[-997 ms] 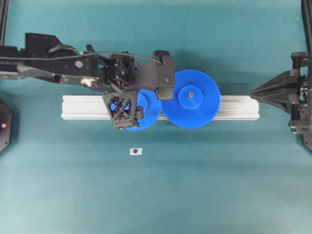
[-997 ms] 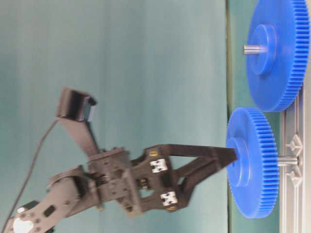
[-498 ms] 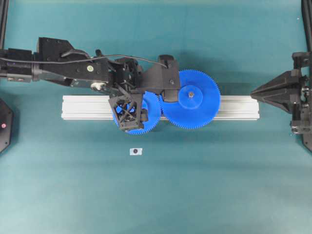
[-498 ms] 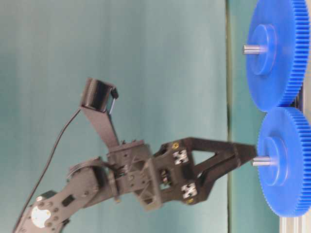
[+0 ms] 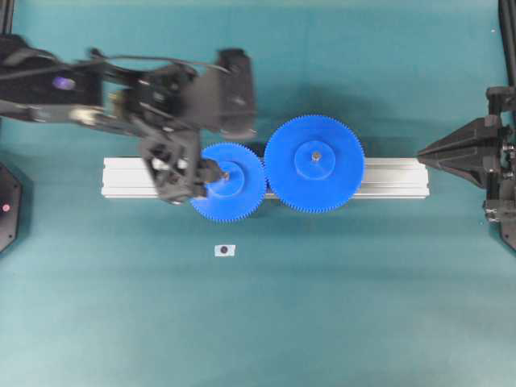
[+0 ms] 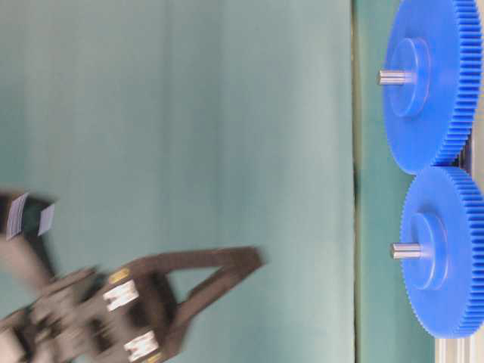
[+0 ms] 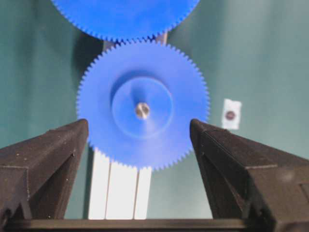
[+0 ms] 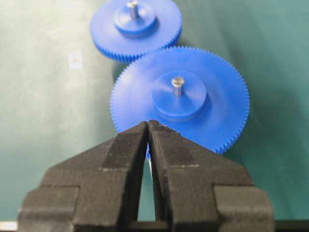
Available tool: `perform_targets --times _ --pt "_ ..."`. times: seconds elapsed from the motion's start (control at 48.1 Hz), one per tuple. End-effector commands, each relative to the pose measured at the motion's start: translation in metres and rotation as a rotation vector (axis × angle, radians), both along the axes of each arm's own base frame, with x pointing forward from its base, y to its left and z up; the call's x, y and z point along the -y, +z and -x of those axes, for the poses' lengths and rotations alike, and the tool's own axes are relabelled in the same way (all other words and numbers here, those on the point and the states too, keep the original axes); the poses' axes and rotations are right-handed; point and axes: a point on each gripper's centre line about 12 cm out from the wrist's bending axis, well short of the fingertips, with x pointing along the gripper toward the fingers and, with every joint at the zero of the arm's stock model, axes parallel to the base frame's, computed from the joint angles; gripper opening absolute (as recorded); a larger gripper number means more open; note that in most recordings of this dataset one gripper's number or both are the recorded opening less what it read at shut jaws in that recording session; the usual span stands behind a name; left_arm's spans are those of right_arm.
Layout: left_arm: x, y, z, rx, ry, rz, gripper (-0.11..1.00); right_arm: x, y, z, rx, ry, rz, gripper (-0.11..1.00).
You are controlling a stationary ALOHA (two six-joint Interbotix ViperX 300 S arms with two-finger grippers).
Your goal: Insert the small gear onto the shaft.
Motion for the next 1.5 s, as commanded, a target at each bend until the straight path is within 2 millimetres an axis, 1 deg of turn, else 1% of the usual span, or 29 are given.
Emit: perform_targets --times 0.0,0.166,0.332,0.498,0.665,0.789,1.101,1.267,1.475 --pt "0.005 0.024 0.01 0.07 -0.012 -0.009 0.84 0.0 0.003 -0.002 0.009 -0.005 -0.008 0.17" --pt "0.012 0.032 0.025 0.114 -0.028 -0.012 0.84 0.0 0.003 -0.001 0.012 -0.005 -0.007 0.17" --pt "0.017 0.026 0.04 0.162 -0.051 -0.025 0.84 0.0 0.003 -0.001 0.013 -0.005 -0.007 0.17" --pt "0.027 0.028 0.052 0.304 -0.075 -0.026 0.84 0.0 0.004 -0.001 0.019 -0.004 -0.006 0.17" --pt "0.034 0.023 0.067 0.413 -0.098 -0.029 0.84 0.0 0.004 -0.001 0.018 -0.004 -0.006 0.17" --pt "0.04 0.016 0.076 0.407 -0.116 -0.023 0.83 0.0 0.003 0.0 0.021 -0.004 -0.006 0.17" --pt "0.041 0.005 0.083 0.383 -0.118 -0.019 0.83 0.0 0.003 0.005 0.036 -0.005 -0.004 0.17" --pt "0.04 0.007 0.092 0.398 -0.118 -0.022 0.83 -0.001 0.003 0.013 0.057 -0.005 -0.002 0.16" --pt "0.04 0.013 0.102 0.426 -0.114 -0.018 0.83 -0.003 -0.006 0.023 0.065 -0.002 0.0 0.16"
